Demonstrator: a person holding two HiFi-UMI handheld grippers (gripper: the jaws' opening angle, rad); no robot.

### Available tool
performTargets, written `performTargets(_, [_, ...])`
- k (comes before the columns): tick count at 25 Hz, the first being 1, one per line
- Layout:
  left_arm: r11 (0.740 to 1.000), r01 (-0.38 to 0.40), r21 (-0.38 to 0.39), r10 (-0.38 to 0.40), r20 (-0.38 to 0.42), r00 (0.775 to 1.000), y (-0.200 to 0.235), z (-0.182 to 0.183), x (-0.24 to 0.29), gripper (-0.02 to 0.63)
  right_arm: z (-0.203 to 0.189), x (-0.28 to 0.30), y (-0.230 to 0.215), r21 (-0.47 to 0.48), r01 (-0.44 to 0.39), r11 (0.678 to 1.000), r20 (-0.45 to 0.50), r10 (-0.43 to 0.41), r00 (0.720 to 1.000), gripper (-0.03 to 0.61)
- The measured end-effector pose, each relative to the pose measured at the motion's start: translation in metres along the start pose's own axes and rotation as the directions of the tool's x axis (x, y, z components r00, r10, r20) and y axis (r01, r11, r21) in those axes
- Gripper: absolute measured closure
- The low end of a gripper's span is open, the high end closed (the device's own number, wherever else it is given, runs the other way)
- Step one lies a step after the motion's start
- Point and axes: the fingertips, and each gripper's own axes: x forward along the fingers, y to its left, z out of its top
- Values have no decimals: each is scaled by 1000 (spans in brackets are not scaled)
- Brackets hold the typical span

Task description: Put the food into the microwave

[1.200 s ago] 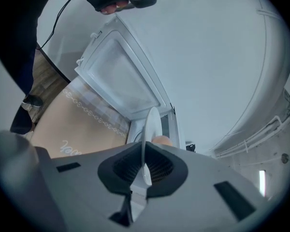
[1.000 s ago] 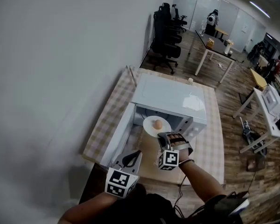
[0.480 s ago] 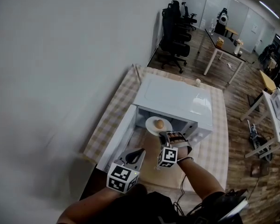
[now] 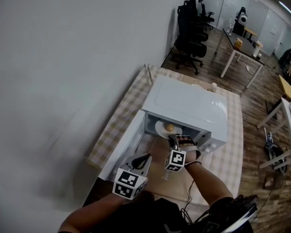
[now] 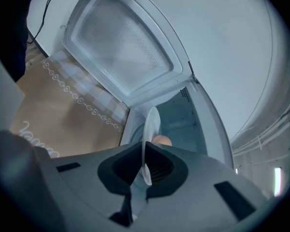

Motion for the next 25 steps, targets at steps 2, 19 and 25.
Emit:
performTargets(2, [1000,-7,27,7,-4,1000,1,0,4,606,-5,8,0,8,-9,1000,-10,9,1000,560])
performTargets(19, [998,-70,11,70,-26,997,12,-6,29,606,-32,55,5,-5,-60,998,-47,60,997,557])
performTargets(25, [996,-85,8,85,-39,996,13,-8,29,606,-38,66,10,-3,-85,996,-57,85,995,558])
